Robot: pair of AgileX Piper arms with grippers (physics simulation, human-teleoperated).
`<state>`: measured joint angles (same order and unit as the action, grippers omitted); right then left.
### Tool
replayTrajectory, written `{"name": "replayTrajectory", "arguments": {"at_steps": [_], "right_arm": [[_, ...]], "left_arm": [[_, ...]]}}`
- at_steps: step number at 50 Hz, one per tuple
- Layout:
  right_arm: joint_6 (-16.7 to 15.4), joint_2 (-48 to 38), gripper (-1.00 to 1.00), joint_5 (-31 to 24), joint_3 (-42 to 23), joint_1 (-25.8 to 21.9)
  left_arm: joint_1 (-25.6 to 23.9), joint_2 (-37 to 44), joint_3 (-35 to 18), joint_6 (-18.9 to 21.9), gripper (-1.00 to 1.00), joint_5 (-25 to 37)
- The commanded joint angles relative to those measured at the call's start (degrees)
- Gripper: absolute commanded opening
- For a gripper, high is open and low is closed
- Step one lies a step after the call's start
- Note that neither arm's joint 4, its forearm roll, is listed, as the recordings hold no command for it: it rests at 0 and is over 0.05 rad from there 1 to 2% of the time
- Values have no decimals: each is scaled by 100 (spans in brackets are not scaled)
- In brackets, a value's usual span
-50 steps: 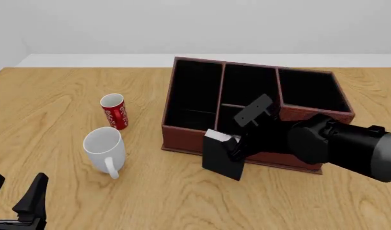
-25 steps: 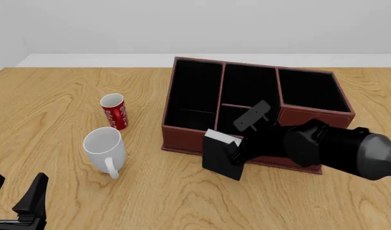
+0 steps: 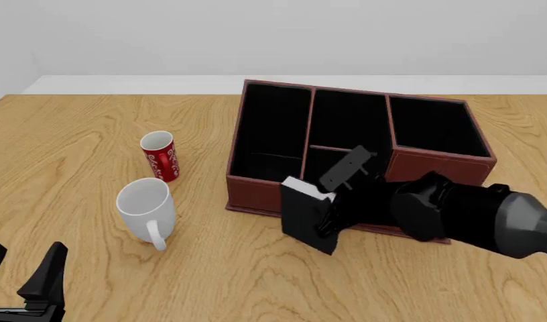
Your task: Pick up the book and place it in the right compartment of the caddy.
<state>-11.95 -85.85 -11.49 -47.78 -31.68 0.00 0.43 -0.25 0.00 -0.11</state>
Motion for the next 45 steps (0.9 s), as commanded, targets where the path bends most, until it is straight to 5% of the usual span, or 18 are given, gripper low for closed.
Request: {"name": "replayTrajectory", "arguments": {"at_steps": [1, 18, 45], "right_arm": [[256, -1, -100, -91, 112, -100], [344, 758, -100, -770, 77, -591], [331, 1842, -100, -1906, -320, -657]], "left_arm": [[0, 0, 0, 0, 100, 0], [0, 0, 0, 0, 100, 0], [0, 0, 0, 0, 100, 0]]}}
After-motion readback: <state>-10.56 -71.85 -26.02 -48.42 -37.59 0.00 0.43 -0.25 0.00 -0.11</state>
